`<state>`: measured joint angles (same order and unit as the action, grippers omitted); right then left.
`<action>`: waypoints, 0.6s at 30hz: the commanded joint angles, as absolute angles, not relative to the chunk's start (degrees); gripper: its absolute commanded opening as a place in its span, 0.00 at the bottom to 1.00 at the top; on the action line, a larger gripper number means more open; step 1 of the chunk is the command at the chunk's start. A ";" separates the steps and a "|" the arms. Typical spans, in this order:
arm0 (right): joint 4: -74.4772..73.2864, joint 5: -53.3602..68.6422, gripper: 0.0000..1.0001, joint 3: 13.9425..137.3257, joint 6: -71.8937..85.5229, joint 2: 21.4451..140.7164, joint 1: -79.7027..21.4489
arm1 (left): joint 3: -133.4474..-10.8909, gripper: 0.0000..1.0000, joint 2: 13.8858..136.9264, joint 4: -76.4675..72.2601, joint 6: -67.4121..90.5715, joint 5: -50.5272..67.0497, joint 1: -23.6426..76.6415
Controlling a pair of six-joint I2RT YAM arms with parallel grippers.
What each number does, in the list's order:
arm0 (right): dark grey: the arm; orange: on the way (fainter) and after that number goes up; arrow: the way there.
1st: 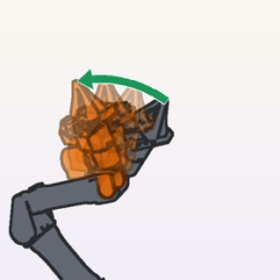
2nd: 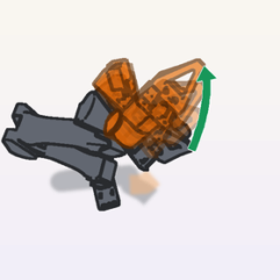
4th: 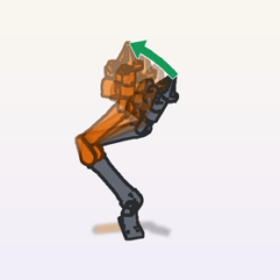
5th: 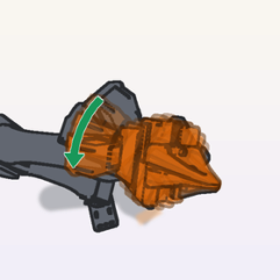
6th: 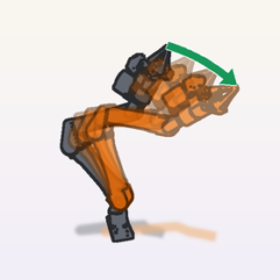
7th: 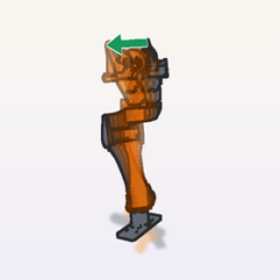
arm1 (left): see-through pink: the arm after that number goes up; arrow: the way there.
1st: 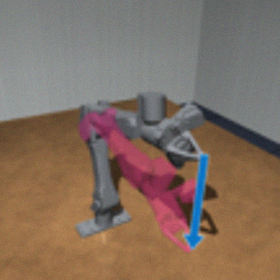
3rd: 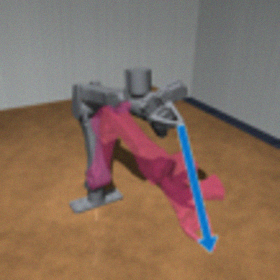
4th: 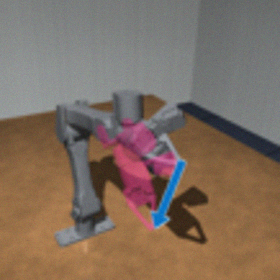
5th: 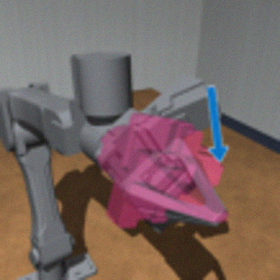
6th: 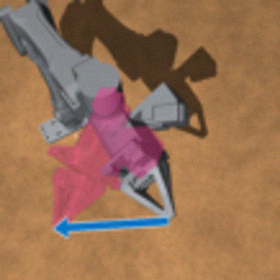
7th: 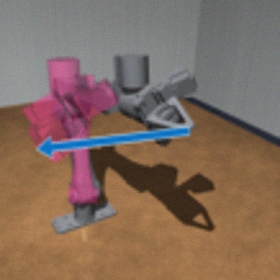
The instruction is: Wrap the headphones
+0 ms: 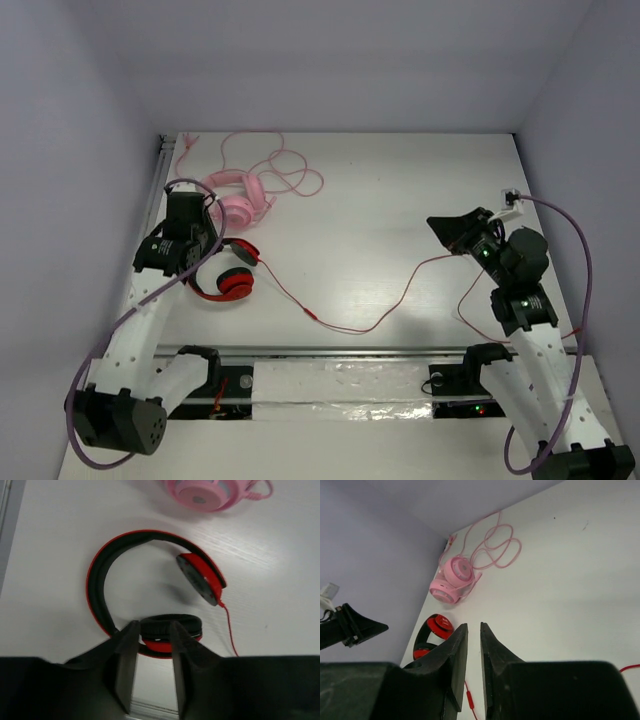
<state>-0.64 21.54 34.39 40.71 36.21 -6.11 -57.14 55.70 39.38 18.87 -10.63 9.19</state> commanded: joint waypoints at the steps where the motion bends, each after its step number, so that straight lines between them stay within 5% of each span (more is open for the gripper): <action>1: 3.61 22.06 0.23 35.42 38.85 33.23 -6.59 | -58.27 0.27 59.83 43.77 19.77 -15.64 7.65; 5: 4.04 22.58 0.23 34.10 38.94 32.43 -6.59 | -57.92 0.49 65.03 42.11 19.51 -15.29 4.06; 8: 3.87 23.03 0.23 34.19 38.85 32.26 -6.59 | -58.61 0.56 70.56 40.61 18.72 -14.32 1.06; 18: 3.16 22.15 0.24 34.37 38.32 31.12 -6.59 | -61.70 0.59 87.97 35.86 14.33 -19.42 -4.04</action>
<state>0.80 21.87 33.93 39.53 31.86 -6.13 -59.64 85.76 37.17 16.64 -17.37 -4.14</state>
